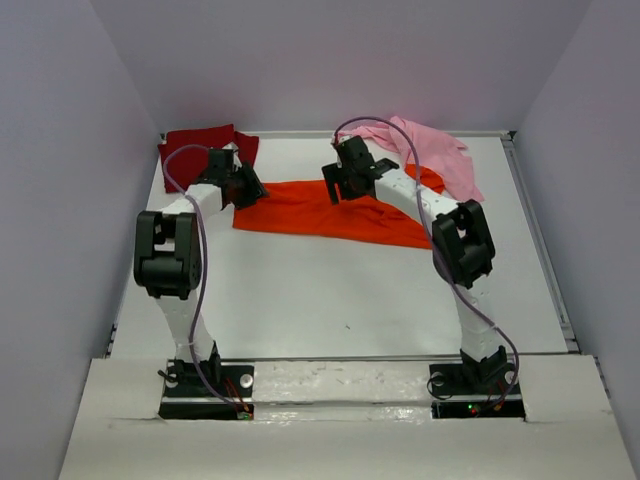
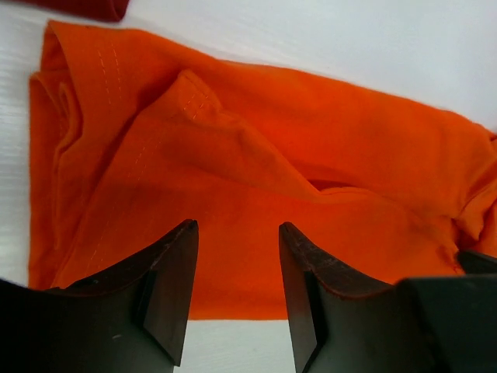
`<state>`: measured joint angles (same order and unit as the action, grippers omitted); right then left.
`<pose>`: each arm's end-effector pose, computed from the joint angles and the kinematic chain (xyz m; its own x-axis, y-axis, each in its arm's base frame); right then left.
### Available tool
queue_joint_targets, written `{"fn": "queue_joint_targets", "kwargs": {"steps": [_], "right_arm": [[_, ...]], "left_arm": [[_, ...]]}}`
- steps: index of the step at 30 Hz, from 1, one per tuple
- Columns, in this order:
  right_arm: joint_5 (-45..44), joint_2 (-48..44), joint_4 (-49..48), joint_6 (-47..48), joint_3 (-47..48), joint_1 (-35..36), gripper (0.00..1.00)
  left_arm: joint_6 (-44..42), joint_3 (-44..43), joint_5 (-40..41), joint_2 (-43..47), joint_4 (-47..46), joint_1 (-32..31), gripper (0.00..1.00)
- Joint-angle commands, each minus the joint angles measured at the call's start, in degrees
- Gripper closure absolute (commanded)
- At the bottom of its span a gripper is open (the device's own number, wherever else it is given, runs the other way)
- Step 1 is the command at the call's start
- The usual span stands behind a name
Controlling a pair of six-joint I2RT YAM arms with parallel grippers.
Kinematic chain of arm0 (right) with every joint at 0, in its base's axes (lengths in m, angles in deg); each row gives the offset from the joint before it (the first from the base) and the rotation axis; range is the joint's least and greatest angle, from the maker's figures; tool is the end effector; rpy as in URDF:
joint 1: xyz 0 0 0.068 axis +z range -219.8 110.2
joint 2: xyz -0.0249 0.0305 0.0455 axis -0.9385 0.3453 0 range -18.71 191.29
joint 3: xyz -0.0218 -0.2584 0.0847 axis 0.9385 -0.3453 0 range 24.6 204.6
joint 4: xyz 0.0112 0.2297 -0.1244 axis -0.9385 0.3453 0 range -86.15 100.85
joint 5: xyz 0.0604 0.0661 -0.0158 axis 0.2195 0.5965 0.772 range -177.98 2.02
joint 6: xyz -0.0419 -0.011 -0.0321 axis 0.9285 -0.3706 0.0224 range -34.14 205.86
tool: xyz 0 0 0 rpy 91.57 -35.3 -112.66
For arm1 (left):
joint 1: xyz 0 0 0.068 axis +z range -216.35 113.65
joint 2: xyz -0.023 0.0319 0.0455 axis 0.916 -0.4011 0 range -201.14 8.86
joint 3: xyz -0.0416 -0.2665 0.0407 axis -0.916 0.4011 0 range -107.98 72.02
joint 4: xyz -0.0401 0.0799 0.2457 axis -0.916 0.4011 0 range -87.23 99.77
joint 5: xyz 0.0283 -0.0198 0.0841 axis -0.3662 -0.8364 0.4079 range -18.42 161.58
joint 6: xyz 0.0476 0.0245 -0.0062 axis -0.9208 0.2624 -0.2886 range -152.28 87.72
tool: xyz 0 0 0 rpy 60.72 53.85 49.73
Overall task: Fold and stack the t-shirts
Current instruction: Fold the tshirt
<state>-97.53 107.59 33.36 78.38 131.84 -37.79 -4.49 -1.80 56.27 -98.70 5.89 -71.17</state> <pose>0.4268 0.2599 0.2211 -0.6865 -0.2776 -0.6721 -0.3432 0.9385 -0.0372 0.4212 -0.0449 0.2140 -0.6647 -0.3952 -0.6340 -0.0208 0.8581 -0.5131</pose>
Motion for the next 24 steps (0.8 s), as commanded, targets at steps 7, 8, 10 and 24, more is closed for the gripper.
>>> {"fn": "queue_joint_targets", "kwargs": {"steps": [7,8,10,24], "right_arm": [[-17.79,-12.3,-2.54,-8.24,-11.87,-6.43,0.21],[-18.14,-12.48,-2.45,-8.94,-13.79,-7.13,0.21],[-18.23,-12.31,-1.66,-10.53,-15.04,-9.32,0.21],[-12.79,-3.26,2.91,-12.73,-11.1,-14.78,0.22]], "left_arm": [[2.0,-10.37,-2.71,-10.45,-2.5,-2.04,0.45],[2.0,-10.73,-2.36,-11.16,-2.59,-2.12,0.45],[1.65,-11.52,-1.05,-12.22,-2.06,-2.56,0.45],[-1.42,-13.54,6.34,-15.21,7.07,-2.74,0.45]]}}
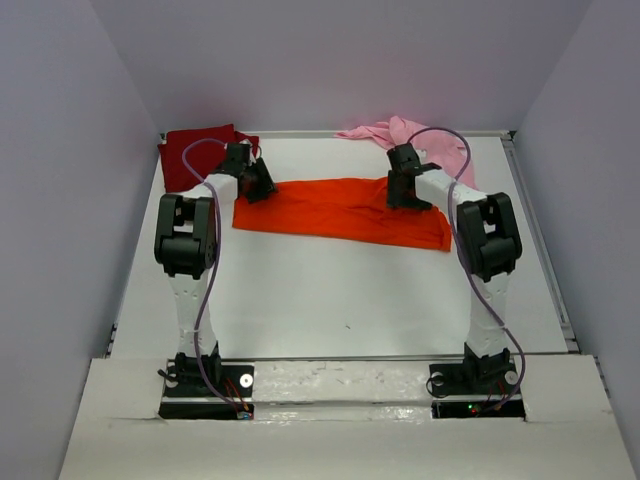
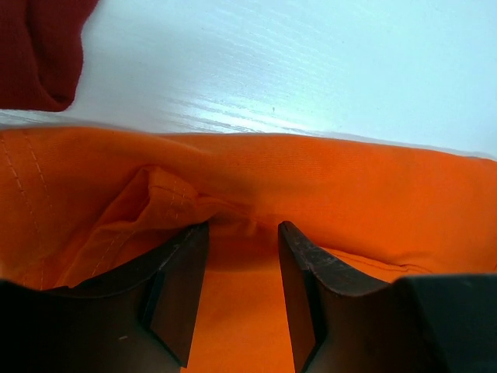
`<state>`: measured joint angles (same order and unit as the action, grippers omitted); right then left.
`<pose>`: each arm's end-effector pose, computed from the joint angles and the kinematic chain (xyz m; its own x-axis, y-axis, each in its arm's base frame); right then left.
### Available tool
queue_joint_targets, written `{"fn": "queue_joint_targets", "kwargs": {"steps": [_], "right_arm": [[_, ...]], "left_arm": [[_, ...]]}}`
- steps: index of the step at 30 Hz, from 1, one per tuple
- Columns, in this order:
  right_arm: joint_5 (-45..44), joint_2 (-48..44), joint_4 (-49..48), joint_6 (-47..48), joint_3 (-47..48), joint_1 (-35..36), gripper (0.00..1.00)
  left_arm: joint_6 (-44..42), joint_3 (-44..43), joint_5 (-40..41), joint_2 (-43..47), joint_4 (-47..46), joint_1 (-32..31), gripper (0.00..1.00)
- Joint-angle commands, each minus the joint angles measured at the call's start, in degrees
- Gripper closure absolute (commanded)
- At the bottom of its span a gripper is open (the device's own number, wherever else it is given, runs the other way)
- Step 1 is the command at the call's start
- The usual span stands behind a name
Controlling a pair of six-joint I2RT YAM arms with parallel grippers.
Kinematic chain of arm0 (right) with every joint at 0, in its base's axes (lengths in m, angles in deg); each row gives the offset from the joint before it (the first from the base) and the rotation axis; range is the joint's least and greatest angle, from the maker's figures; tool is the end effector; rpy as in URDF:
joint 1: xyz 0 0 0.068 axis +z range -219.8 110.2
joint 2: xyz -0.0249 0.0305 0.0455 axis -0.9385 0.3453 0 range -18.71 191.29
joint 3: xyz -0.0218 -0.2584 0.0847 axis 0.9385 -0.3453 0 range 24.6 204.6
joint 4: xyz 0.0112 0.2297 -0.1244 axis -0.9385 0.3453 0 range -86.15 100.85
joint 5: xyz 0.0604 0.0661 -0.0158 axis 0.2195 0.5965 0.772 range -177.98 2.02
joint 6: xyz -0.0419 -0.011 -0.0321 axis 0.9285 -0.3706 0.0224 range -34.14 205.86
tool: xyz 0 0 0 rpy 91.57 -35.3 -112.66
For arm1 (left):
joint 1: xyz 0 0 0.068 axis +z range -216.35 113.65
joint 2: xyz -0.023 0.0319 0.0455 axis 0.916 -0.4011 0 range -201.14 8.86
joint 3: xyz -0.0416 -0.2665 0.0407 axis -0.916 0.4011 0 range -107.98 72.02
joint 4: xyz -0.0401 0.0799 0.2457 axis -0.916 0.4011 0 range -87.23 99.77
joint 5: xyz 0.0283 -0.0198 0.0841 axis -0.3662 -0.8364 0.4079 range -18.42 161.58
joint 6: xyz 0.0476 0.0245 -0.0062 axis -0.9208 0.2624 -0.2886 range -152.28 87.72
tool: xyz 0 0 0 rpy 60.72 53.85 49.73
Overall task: Fold and stack the t-shirts
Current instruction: Fold the tshirt
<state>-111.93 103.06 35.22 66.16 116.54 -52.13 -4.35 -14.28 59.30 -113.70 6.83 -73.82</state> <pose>0.4357 0.1237 0.1747 -0.8169 0.0632 -0.5733 0.1958 0.9653 -0.1725 0.4731 -0.0696 0.1690 -0.7016 -0.3696 -0.6092 -0.0462 0.8768 -0.4787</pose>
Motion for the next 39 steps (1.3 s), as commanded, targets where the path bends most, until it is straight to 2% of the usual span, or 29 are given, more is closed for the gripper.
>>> {"fn": "queue_joint_targets", "kwargs": {"steps": [1,9,15,17,19,22,29,34,37,39], "right_arm": [[1.97,2.4,1.58,-0.34,4.91,-0.44,0.22],[6.36,5.04,3.86,0.19,12.11,-0.97,0.23],[9.52,6.36,4.31,0.54,15.54,-0.97,0.23],[10.14,6.98,4.57,0.46,16.95,-0.97,0.23],[11.28,7.6,4.48,0.54,17.48,-0.97,0.23],[12.95,8.65,4.57,1.07,18.8,-0.97,0.23],[16.56,10.41,4.92,1.77,21.0,-0.97,0.24],[21.13,10.68,5.19,2.56,21.44,-0.97,0.24],[19.64,7.35,3.0,2.56,18.63,-0.97,0.24],[20.16,5.59,2.55,2.92,17.58,-0.97,0.24]], "left_arm": [[-1.64,-0.8,4.44,-0.05,7.88,-0.09,0.45],[-3.76,1.83,7.16,1.97,17.29,-0.09,0.45],[-2.8,10.53,9.29,8.03,18.62,-0.18,0.45],[-0.6,17.08,7.01,12.49,16.61,-0.36,0.45],[2.91,25.6,-0.25,16.02,12.32,-0.36,0.45],[6.43,33.88,-5.81,22.7,8.18,-0.53,0.45],[11.89,45.24,-11.37,33.34,2.55,-2.72,0.45],[13.12,44.13,-9.28,40.19,3.85,-5.28,0.45],[10.85,35.0,-6.01,45.12,8.06,-6.07,0.44],[8.22,25.08,-5.05,46.09,11.75,-6.07,0.44]]}}
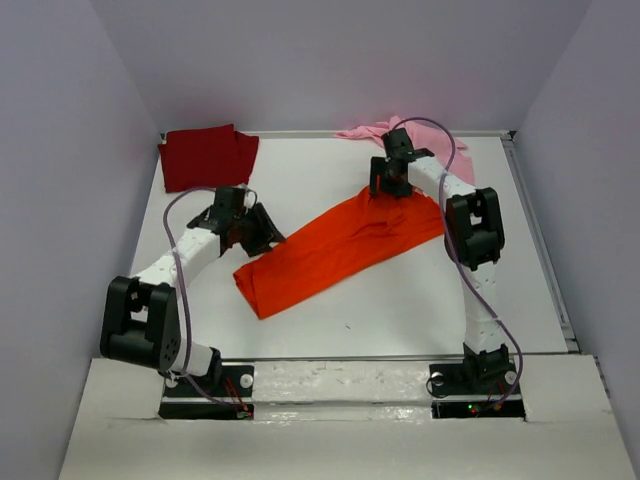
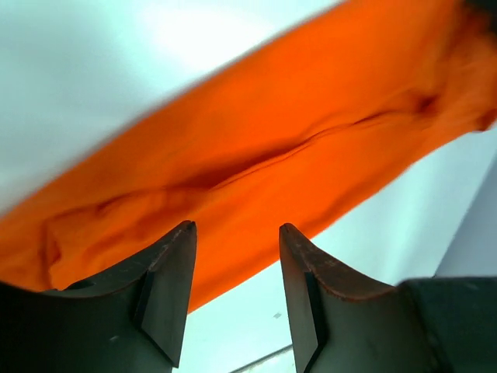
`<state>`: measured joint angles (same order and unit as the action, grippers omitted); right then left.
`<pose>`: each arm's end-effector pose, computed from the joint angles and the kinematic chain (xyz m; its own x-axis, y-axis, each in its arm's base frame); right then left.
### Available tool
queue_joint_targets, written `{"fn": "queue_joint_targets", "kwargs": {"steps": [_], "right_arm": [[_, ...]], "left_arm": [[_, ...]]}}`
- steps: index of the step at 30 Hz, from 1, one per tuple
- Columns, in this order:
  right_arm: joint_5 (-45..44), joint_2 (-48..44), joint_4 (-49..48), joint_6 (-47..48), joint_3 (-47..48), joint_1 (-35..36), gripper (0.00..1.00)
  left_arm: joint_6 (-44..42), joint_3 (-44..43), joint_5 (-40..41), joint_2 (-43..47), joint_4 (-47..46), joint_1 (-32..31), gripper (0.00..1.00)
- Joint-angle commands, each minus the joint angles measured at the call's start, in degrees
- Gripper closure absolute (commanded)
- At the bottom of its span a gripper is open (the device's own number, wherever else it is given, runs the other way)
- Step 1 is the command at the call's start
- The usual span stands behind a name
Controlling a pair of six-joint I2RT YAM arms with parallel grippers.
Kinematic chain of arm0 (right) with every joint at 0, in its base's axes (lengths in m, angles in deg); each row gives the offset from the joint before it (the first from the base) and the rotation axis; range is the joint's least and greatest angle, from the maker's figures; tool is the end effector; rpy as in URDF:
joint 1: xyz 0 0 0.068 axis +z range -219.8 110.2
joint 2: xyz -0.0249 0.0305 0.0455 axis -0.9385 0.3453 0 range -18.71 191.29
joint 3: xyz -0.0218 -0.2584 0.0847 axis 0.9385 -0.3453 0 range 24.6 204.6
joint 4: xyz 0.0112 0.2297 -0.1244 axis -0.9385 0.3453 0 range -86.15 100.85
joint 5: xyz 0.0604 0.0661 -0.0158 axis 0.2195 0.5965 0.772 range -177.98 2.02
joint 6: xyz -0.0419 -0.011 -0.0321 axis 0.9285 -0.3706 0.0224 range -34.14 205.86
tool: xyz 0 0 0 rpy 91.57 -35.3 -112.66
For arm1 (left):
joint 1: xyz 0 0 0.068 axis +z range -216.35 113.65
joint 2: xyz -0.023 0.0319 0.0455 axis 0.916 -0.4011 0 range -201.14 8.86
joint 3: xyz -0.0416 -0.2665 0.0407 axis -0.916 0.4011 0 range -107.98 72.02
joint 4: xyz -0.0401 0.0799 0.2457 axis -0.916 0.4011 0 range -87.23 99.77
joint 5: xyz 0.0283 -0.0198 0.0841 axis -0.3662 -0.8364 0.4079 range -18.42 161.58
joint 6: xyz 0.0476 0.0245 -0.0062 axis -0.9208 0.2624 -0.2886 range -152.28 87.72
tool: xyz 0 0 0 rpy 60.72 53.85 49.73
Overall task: Fold and stack the t-shirts
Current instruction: Fold the tshirt
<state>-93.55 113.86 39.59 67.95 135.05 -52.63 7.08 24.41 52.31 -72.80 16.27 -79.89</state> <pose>0.4848 0.1462 0.1786 -0.8451 0.0593 -0.5313 0.0162 0.9962 0.0854 0.2802 -0.0795 0.2078 -0.8321 -0.4154 -0.3674 -0.1167 0.7788 -0.6163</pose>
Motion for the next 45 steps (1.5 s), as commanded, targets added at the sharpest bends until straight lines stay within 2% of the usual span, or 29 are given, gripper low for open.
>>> {"fn": "queue_joint_targets", "kwargs": {"steps": [1,2,5,10,13,15,20,24,26,34,45], "right_arm": [[1.78,-6.79,-2.08,1.3,-1.03,-0.47,0.24],[1.96,-7.5,-2.26,1.3,-1.03,-0.47,0.24],[7.47,-8.38,-3.22,1.3,0.02,-0.47,0.23],[13.64,-5.66,-1.56,-0.1,5.73,0.67,0.23],[10.59,-7.06,-0.95,0.59,5.22,2.07,0.24],[4.37,-9.86,-0.42,0.51,3.81,2.08,0.24],[-7.6,-16.99,-0.41,-0.89,-6.18,2.08,0.24],[-18.75,-21.82,-0.41,-4.85,-14.27,2.08,0.24],[-20.36,-23.41,-0.85,-5.55,-16.93,2.08,0.24],[-14.49,-17.11,-0.59,-6.35,-21.07,2.08,0.24],[-7.01,-4.61,1.95,-3.71,-8.42,2.08,0.24]], "left_arm": [[-5.49,-17.21,4.04,5.2,4.76,0.09,0.44],[-6.91,-23.77,5.19,5.03,5.65,0.01,0.44],[-11.73,-33.73,10.63,3.72,7.07,0.01,0.42],[-16.85,-40.44,21.17,0.55,8.03,0.01,0.41],[-17.21,-38.09,20.16,-0.69,3.32,-0.08,0.42],[-17.12,-33.61,20.14,0.02,0.49,-0.08,0.42],[-17.03,-23.16,23.22,5.28,-8.74,0.18,0.42],[-15.71,-21.65,25.24,7.48,-8.93,0.44,0.42],[-14.75,-19.55,23.58,9.06,-10.07,0.53,0.42],[-14.92,-19.09,21.12,9.07,-9.98,0.53,0.42],[-15.53,-18.13,19.79,9.69,-10.86,0.44,0.42]]}}
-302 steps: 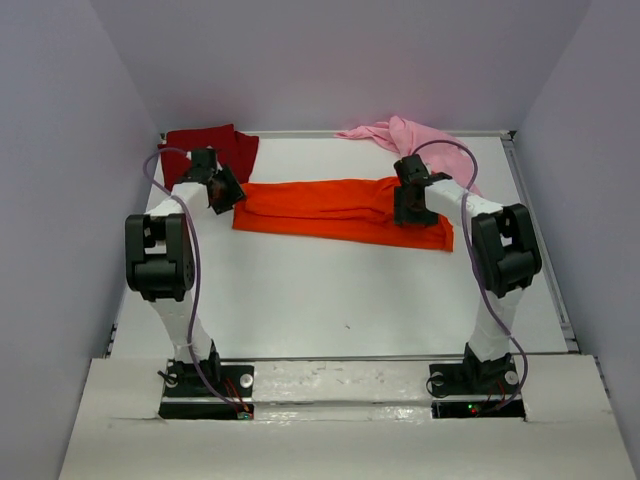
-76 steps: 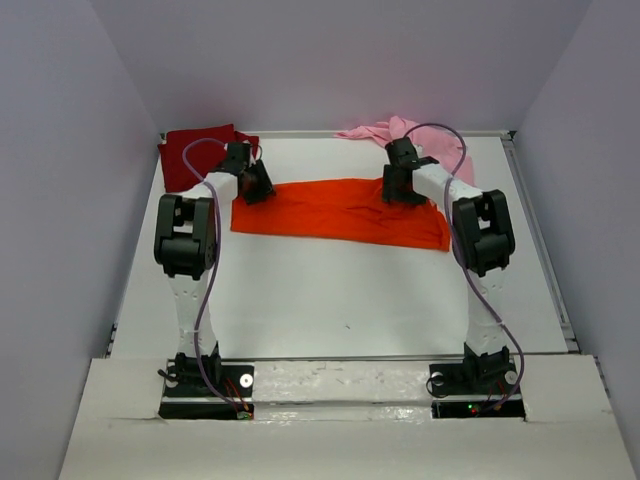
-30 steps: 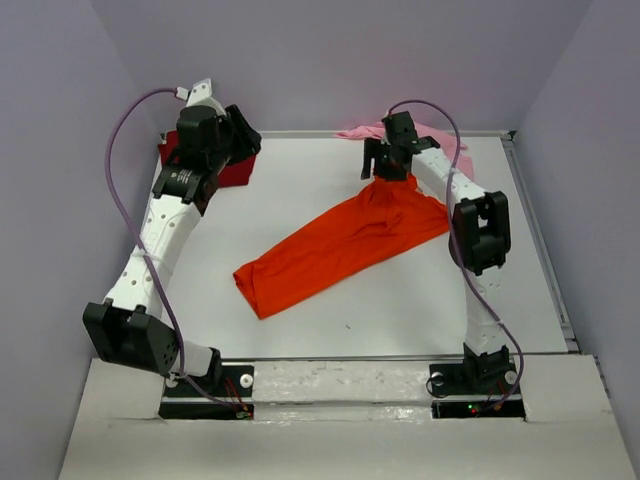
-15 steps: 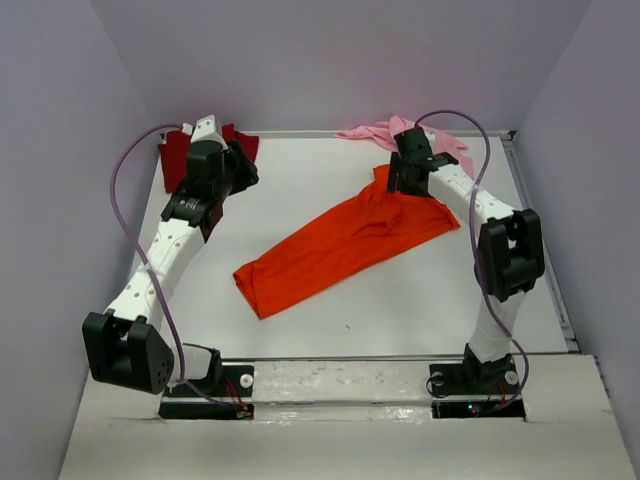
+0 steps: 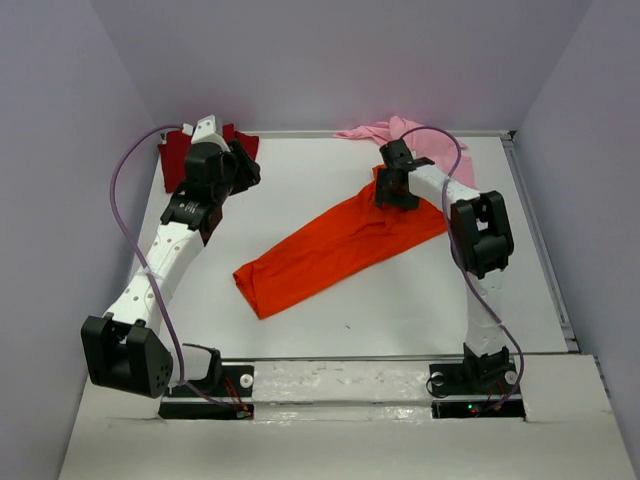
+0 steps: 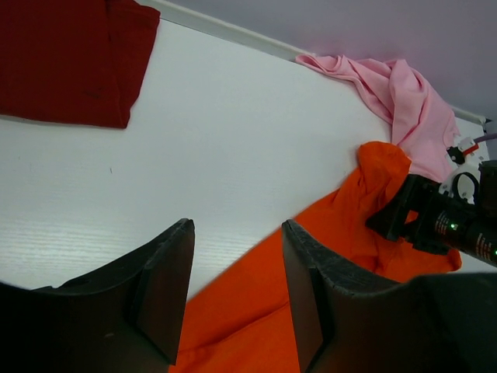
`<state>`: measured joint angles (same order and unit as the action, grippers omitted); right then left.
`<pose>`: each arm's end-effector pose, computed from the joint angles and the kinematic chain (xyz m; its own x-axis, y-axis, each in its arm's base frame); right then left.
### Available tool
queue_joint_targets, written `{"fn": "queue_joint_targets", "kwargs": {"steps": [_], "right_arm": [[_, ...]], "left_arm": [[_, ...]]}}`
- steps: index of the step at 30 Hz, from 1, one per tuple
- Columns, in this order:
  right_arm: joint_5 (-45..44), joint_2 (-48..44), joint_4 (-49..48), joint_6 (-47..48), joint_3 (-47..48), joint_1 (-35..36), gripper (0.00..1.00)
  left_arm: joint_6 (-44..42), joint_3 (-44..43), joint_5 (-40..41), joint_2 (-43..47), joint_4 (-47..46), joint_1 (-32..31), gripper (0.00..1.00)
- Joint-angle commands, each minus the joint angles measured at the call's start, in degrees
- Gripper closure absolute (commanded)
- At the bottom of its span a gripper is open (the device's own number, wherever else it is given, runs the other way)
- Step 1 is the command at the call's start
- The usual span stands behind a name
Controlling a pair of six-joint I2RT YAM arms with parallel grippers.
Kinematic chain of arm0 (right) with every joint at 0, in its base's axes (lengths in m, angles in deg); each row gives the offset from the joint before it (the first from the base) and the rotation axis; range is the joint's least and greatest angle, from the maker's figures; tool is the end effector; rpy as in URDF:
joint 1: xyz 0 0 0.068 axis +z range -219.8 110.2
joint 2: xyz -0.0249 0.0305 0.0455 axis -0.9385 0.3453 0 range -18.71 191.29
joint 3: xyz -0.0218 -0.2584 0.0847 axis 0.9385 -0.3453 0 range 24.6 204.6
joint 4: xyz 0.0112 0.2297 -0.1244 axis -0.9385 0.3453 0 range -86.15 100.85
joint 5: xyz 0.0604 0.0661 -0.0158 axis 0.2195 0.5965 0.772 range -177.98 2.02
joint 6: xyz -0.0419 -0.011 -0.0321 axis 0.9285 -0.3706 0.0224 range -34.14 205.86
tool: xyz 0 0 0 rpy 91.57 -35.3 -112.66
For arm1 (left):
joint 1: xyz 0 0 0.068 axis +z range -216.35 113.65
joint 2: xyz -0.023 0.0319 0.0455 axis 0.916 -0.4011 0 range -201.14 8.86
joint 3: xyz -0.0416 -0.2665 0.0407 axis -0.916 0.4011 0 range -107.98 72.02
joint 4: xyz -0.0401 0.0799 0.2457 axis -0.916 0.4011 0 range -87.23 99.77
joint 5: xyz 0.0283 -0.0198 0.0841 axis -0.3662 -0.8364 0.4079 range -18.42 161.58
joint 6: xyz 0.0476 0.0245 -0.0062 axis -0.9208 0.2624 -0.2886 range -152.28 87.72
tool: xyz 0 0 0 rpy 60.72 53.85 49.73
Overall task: Fold and stack the t-shirts
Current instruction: Fold the tshirt
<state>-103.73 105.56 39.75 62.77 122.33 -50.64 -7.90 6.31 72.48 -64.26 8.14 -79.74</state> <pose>0.4421 0.1435 0.1799 -0.8478 0.1051 -0.5198 0.1470 0.9883 -0.0400 0.2930 -0.0691 0.3698 -0.2854 -0.3563 -0.8897 0.1085 0.9104 -0.3994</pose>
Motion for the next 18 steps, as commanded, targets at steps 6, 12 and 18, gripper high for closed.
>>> {"fn": "queue_joint_targets", "kwargs": {"steps": [6,12,18], "right_arm": [[14.06,13.62,7.33,4.63,19.23,0.09,0.24],[24.61,21.71,11.39,5.86,34.69,0.09,0.24],[37.61,28.22,8.94,7.09,44.56,0.09,0.23]], "left_arm": [[-0.74,-0.21,-0.47,1.14,-2.55,0.29,0.42],[-1.18,-0.21,0.06,1.05,-2.46,0.29,0.42],[-1.35,-0.47,-0.64,0.7,-2.29,0.29,0.42]]}}
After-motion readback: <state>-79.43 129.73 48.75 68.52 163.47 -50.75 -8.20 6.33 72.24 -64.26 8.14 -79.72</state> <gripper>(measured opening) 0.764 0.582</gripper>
